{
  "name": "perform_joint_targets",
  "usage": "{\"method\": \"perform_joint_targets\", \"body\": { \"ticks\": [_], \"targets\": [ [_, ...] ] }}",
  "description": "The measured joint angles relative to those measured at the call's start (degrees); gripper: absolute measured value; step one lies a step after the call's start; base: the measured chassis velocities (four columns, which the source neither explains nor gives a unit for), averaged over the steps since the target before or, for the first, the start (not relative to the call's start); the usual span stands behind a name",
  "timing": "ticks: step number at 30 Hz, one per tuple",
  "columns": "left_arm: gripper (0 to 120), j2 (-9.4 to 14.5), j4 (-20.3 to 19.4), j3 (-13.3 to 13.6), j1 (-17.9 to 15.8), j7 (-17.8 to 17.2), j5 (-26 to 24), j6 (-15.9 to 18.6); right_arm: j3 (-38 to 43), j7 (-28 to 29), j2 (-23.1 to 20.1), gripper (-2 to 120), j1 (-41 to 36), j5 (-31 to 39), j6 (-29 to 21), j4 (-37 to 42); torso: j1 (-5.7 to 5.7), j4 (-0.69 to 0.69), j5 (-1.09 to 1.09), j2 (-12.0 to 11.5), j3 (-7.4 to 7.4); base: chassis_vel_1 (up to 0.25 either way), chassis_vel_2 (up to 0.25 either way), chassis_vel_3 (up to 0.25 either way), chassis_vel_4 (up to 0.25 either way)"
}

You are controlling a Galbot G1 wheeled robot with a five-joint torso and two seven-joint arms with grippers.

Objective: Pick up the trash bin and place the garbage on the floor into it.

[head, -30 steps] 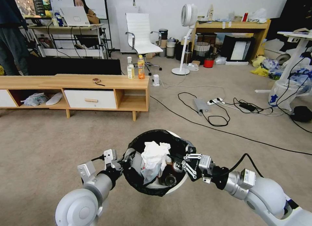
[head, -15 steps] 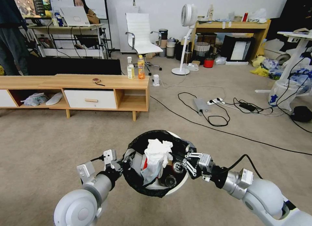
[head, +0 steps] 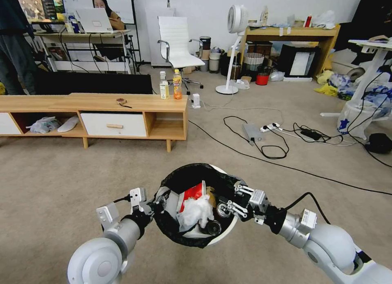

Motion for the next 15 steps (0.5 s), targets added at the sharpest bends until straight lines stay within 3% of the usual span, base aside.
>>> {"method": "perform_joint_targets", "body": {
  "ticks": [2,5,8,11,15],
  "targets": [
    [7,-0.07,0.13,-0.08,-0.11,0.0,-0.08,-0.01,1.08,1.2,-0.32,65,0.0,1.93,-7.07,1.78,0.0,0.0,-0.01,0.0,0.0,0.0,0.0,0.0,0.0],
    [7,-0.28,0.13,-0.09,-0.02,0.0,-0.07,-0.01,1.36,1.1,-0.27,75,0.08,2.61,-10.17,2.2,0.0,0.0,-0.01,0.0,0.0,0.0,0.0,0.0,0.0],
    [7,-0.37,0.13,-0.12,0.01,0.0,-0.06,-0.02,1.37,0.47,-0.12,82,0.17,2.58,-10.66,2.08,0.0,0.0,0.0,0.0,0.0,0.0,0.0,0.0,0.0],
    [7,-0.46,0.05,-0.32,0.01,-0.01,-0.05,-0.02,1.24,-0.61,0.44,96,0.33,2.0,-10.87,1.29,0.0,0.0,0.0,0.0,0.0,0.0,0.0,0.0,0.0],
    [7,-0.45,0.03,-0.44,0.01,0.0,-0.05,-0.07,1.46,-1.14,0.96,99,0.23,1.74,-9.64,1.07,0.0,0.0,0.0,0.0,0.0,0.0,0.0,0.0,0.0]
  ]
}}
